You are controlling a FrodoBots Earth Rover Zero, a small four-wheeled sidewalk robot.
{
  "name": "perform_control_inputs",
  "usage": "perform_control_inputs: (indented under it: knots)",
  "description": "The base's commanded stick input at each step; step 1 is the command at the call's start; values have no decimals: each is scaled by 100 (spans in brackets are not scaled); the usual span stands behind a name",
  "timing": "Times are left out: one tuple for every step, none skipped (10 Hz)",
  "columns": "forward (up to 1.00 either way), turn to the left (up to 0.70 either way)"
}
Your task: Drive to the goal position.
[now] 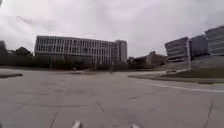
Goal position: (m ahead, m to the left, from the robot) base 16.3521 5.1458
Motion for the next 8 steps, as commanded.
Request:
perform_control_inputs:
  knots:
    - [70, 0]
    - [70, 0]
    - [70, 0]
    - [70, 0]
    - [70, 3]
    - [70, 17]
    - [70, 32]
    - [70, 35]
